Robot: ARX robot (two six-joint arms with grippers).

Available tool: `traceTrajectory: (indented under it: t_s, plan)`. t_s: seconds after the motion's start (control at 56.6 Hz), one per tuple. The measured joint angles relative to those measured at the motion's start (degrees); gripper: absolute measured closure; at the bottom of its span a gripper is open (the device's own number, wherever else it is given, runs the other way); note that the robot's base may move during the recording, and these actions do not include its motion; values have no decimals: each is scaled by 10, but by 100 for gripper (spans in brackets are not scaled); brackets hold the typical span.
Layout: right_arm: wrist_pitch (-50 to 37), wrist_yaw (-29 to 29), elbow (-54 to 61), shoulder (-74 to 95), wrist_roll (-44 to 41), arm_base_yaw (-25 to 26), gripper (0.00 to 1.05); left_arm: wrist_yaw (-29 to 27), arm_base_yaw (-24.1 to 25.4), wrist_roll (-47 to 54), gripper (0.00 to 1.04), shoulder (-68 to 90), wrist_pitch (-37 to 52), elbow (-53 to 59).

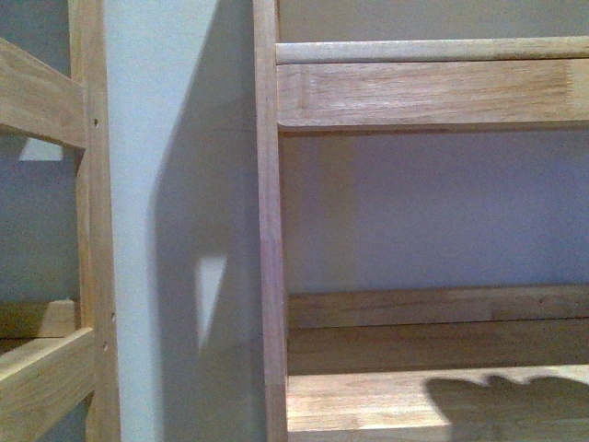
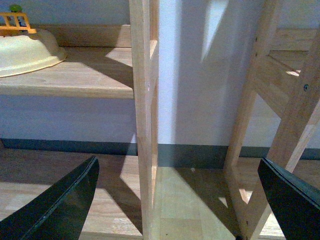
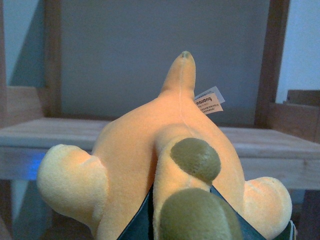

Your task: Put away toys

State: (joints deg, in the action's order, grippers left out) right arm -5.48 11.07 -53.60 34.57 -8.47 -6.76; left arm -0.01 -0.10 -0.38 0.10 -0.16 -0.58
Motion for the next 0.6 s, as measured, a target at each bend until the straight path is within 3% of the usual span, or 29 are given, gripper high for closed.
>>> traceTrajectory:
  t_s: [0.601]
  plan:
    - [14,-107,-360,335,78,45,96,0,0,0,6,0,0,0]
